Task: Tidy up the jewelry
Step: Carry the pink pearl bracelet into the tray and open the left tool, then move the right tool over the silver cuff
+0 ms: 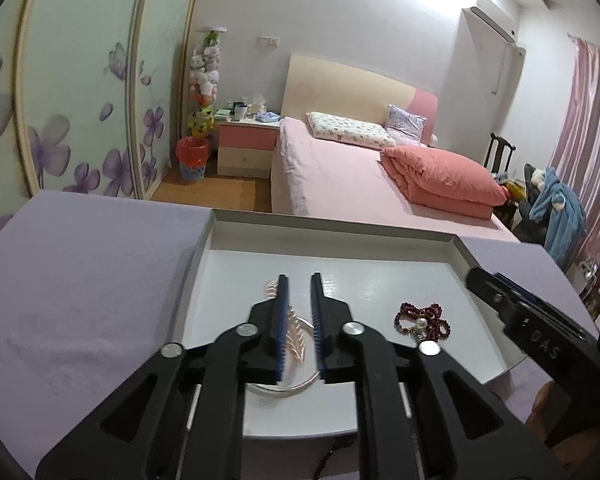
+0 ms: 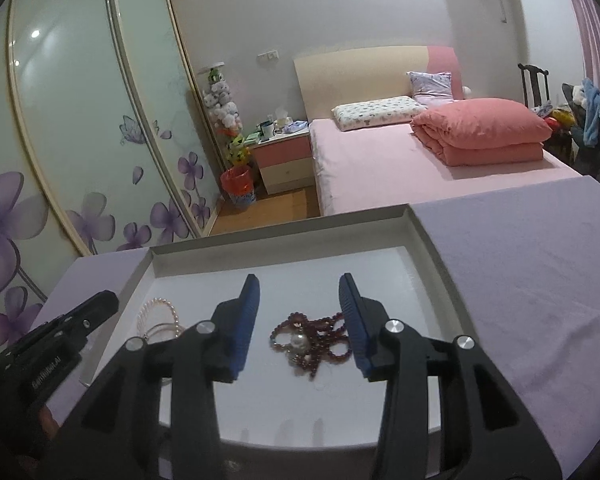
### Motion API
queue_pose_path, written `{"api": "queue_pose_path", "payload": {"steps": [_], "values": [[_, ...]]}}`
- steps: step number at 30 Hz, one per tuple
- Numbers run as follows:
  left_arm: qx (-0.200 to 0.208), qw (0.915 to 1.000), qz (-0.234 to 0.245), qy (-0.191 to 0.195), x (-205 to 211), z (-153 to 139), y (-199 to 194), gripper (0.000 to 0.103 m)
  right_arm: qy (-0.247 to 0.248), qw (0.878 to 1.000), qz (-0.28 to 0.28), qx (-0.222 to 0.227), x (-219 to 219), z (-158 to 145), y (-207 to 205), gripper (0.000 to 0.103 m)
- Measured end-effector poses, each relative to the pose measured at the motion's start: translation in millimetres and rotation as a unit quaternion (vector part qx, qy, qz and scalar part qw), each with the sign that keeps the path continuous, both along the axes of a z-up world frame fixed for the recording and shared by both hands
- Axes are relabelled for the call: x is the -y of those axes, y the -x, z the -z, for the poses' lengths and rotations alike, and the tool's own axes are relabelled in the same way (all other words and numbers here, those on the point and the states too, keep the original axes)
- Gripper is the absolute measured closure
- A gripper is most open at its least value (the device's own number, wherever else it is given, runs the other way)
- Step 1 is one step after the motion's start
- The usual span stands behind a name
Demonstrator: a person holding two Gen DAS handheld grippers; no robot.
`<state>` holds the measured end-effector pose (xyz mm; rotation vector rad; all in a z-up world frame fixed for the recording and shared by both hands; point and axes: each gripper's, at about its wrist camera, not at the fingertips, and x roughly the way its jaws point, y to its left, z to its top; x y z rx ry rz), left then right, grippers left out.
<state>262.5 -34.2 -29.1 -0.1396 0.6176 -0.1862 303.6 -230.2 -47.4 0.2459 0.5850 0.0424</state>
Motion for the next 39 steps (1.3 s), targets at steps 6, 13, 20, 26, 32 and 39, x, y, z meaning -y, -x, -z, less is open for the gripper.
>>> {"api": "queue_pose_path", "payload": {"steps": [6, 13, 20, 26, 32, 39], "values": [[0.006, 0.9999, -0.011, 0.005, -11.4, -5.7, 9.5, 0.072, -0.003, 1.000, 0.008, 0.004, 10.1, -4.6, 14.0, 0.062], [0.005, 0.9999, -0.011, 0.008, -21.3, -12.9, 26.0, 0.071, 0.004, 1.000, 0.008, 0.010, 14.7, -13.2, 40.2, 0.062], [-0.010, 0.9999, 0.005, -0.013, -26.9, -7.3, 58.2, 0.064, 0.017, 1.000, 0.015, -0.007, 28.8, -11.3, 73.6, 0.062], [-0.033, 0.9988, 0.030, -0.020, -28.1, 7.4, 87.5, 0.053, 0.027, 0.998, -0.001, -0.060, 28.5, 14.1, 91.2, 0.062], [-0.037, 0.9979, 0.039, -0.035, -28.8, 16.2, 104.0, 0.041, 0.037, 0.994, -0.014, -0.105, 19.5, 38.7, 97.0, 0.048], [-0.046, 0.9970, 0.048, -0.040, -26.7, 24.5, 112.8, 0.033, 0.077, 0.989, -0.027, -0.127, -1.6, 48.2, 87.0, 0.036]]}}
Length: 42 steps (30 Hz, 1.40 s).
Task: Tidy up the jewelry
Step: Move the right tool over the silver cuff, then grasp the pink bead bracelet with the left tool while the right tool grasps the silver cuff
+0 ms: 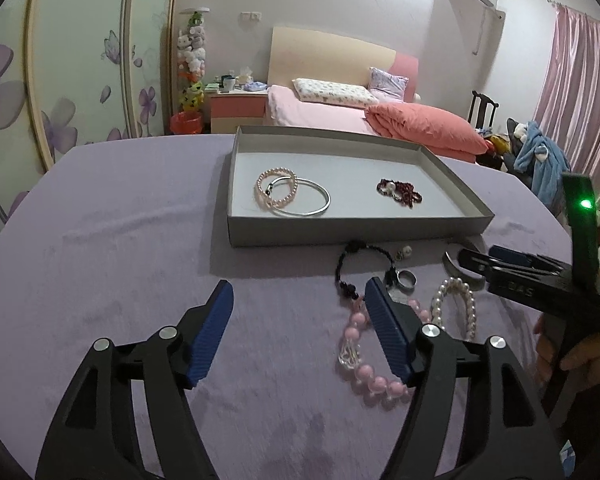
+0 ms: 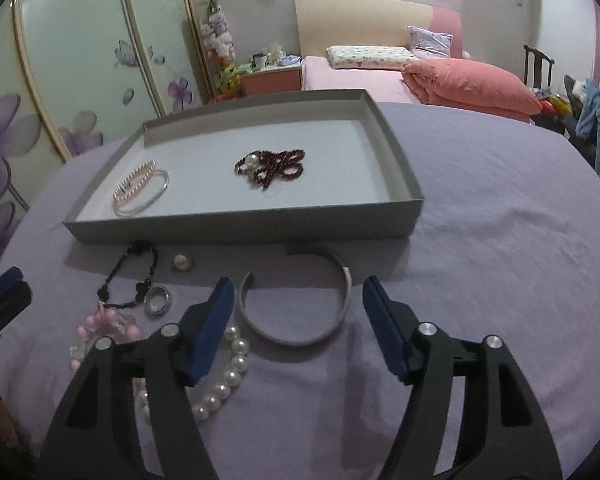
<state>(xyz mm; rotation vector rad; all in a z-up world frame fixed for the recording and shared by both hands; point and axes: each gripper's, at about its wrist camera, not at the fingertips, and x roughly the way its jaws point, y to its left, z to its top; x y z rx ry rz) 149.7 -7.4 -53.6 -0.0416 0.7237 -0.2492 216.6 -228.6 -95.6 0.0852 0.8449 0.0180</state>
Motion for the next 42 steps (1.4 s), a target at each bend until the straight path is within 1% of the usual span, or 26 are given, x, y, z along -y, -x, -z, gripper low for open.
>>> {"api": "queue_pose_path", "payload": {"steps": [3, 12, 15, 19, 21, 26, 29, 31, 32, 33, 34, 36, 37, 39, 40, 42], "values": [[-0.002, 1.0000, 0.005, -0.002, 1.8, 2.9, 3.9, 0.031, 0.003, 1.000, 0.002, -0.013, 0.2, 4.3, -4.3, 0.035], [-0.010, 0.9996, 0.027, -0.007, 10.8, 8.7, 8.5, 0.026, 0.027, 0.999, -0.006, -0.029, -5.0, 7.8, -7.8, 0.034], [-0.014, 0.9989, 0.041, -0.015, 16.6, 10.7, 10.9, 0.026, 0.027, 0.999, -0.002, -0.029, -1.3, 7.6, -8.1, 0.039], [-0.020, 0.9974, 0.065, -0.027, 26.5, 14.9, 16.2, 0.023, 0.019, 0.999, 0.021, -0.028, 11.6, 7.3, -4.3, 0.039], [-0.023, 0.9959, 0.080, -0.035, 34.1, 17.1, 18.1, 0.019, 0.014, 0.999, 0.032, -0.029, 20.3, 7.2, -1.4, 0.039], [-0.034, 0.9915, 0.109, -0.062, 49.7, 24.7, 20.5, 0.014, 0.013, 0.999, 0.040, -0.029, 31.1, 7.8, 6.1, 0.039], [-0.043, 0.9903, 0.107, -0.077, 55.7, 29.7, 17.7, 0.014, 0.015, 0.999, 0.039, -0.028, 31.9, 8.1, 8.5, 0.039], [-0.043, 0.9924, 0.093, -0.067, 52.5, 28.5, 14.5, 0.014, 0.014, 0.999, 0.039, -0.027, 32.2, 8.3, 8.9, 0.039], [-0.043, 0.9935, 0.086, -0.061, 50.4, 27.4, 12.6, 0.015, 0.014, 0.999, 0.039, -0.027, 32.1, 8.6, 9.3, 0.039], [-0.042, 0.9945, 0.076, -0.059, 48.2, 26.3, 10.3, 0.021, 0.014, 0.999, 0.039, -0.027, 31.9, 8.8, 9.7, 0.039], [-0.042, 0.9950, 0.067, -0.062, 47.7, 26.3, 7.3, 0.024, 0.015, 0.999, 0.039, -0.027, 32.1, 8.8, 9.8, 0.039], [-0.048, 0.9948, 0.054, -0.073, 47.2, 28.6, 0.7, 0.037, 0.014, 0.999, 0.039, -0.027, 32.5, 8.8, 10.1, 0.039], [-0.054, 0.9942, 0.050, -0.078, 47.7, 31.3, -2.6, 0.041, 0.014, 0.999, 0.039, -0.027, 32.6, 8.8, 10.1, 0.039], [-0.064, 0.9922, 0.047, -0.096, 50.1, 38.0, -6.3, 0.058, 0.014, 0.999, 0.039, -0.027, 32.6, 8.8, 10.3, 0.039], [-0.064, 0.9916, 0.045, -0.103, 50.2, 39.5, -6.4, 0.059, 0.014, 0.999, 0.039, -0.027, 32.3, 8.8, 10.0, 0.039], [-0.062, 0.9911, 0.041, -0.111, 47.8, 37.8, -5.5, 0.068, 0.015, 0.999, 0.037, -0.028, 32.5, 8.4, 10.6, 0.039]]}}
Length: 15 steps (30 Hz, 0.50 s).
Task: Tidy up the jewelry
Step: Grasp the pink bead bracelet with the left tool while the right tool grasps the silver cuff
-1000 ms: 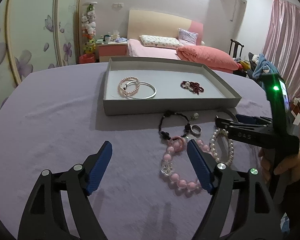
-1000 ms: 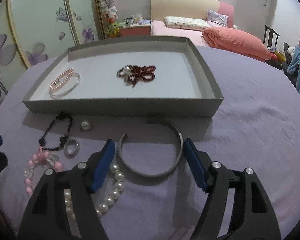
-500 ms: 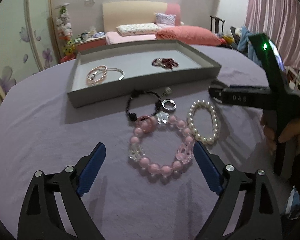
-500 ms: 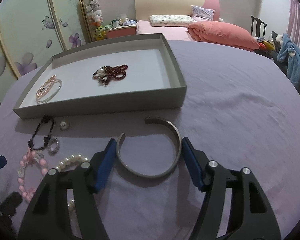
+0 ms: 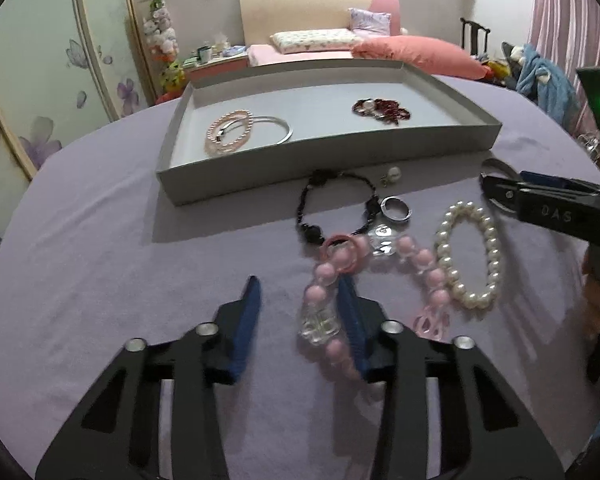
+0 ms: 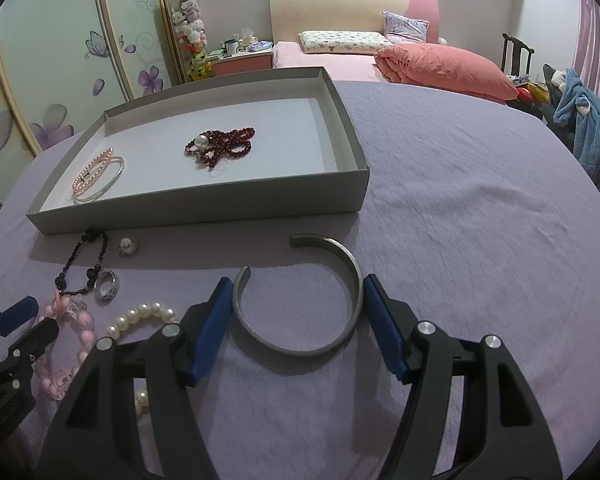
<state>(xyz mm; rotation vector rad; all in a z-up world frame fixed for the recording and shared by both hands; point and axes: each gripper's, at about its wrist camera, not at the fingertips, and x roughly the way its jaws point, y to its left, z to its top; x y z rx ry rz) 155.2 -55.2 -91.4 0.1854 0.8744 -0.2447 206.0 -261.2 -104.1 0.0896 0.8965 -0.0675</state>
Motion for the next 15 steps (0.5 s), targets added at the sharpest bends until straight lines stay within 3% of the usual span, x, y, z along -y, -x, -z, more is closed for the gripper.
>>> {"api": "queue_pose_path", "payload": {"steps": [4, 8, 11, 15], "values": [[0.004, 0.9994, -0.027, -0.022, -19.1, -0.2, 2.9, 0.070, 0.000, 1.000, -0.003, 0.000, 1.8, -0.6, 4.2, 0.039], [0.000, 0.9983, -0.056, -0.019, -43.0, -0.7, 1.5, 0.069, 0.009, 1.000, -0.012, -0.002, -1.8, 0.1, 12.1, 0.039], [-0.006, 0.9987, -0.050, -0.005, -46.9, -1.3, 2.2, 0.069, 0.012, 1.000, -0.020, -0.003, -4.1, 0.1, 17.8, 0.039], [-0.004, 0.9995, -0.033, 0.003, -39.7, -2.0, 3.3, 0.060, 0.018, 1.000, -0.025, -0.006, -5.7, 0.3, 21.2, 0.038]]}}
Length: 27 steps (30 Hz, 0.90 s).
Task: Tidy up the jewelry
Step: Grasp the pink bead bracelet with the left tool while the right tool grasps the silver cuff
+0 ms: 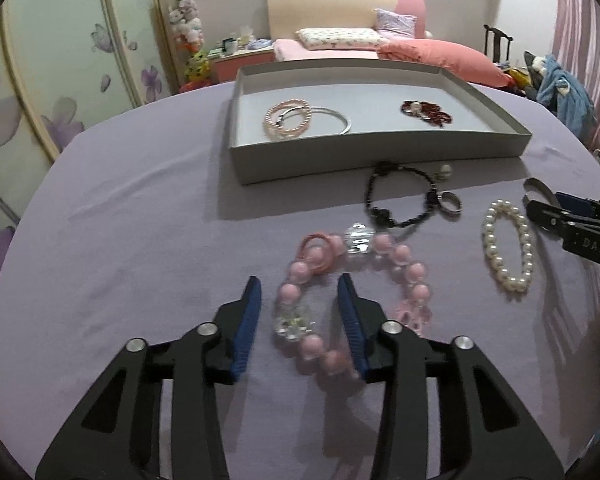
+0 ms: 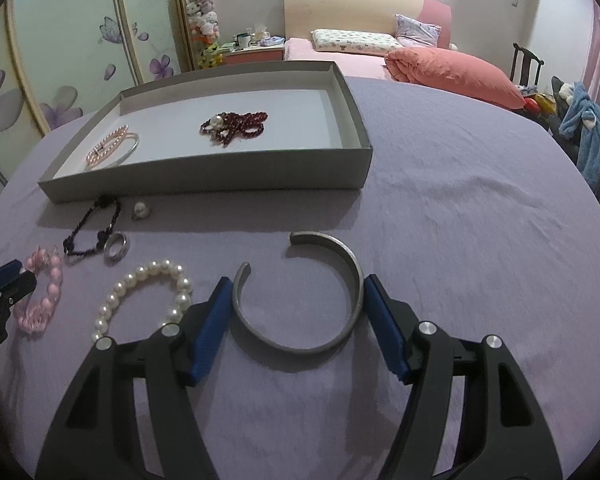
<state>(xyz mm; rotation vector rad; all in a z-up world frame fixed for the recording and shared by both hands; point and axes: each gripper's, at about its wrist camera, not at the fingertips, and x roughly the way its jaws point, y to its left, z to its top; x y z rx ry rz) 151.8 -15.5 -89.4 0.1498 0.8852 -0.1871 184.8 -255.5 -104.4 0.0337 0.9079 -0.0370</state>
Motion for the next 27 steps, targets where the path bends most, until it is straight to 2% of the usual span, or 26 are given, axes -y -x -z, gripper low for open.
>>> {"api": "queue_pose_path", "payload": {"steps": [8, 10, 12, 14, 20, 27], "values": [[-0.002, 1.0000, 0.001, 0.002, 2.0, 1.7, -0.2, 0.060, 0.001, 1.000, 0.000, 0.000, -0.1, 0.6, 2.0, 0.036], [-0.002, 1.0000, 0.004, 0.005, 1.5, 1.2, -0.9, 0.066, 0.000, 1.000, 0.000, 0.000, 0.0, 0.6, 1.8, 0.036], [0.000, 1.0000, 0.005, 0.003, 1.4, 0.6, -1.0, 0.080, 0.002, 1.000, 0.000, 0.000, -0.3, 0.2, 2.1, 0.039], [0.001, 1.0000, 0.006, 0.002, 1.1, 0.3, -0.7, 0.087, 0.002, 1.000, 0.001, -0.002, -0.2, 0.4, 3.2, 0.039], [-0.001, 0.9999, -0.001, 0.015, -5.2, -0.8, 0.5, 0.087, -0.015, 1.000, 0.009, 0.004, 3.1, 0.7, 11.7, 0.040], [0.017, 0.9974, -0.017, 0.068, -20.9, -15.4, 6.5, 0.088, -0.063, 0.998, 0.016, 0.016, 8.6, -5.4, 21.3, 0.040]]}}
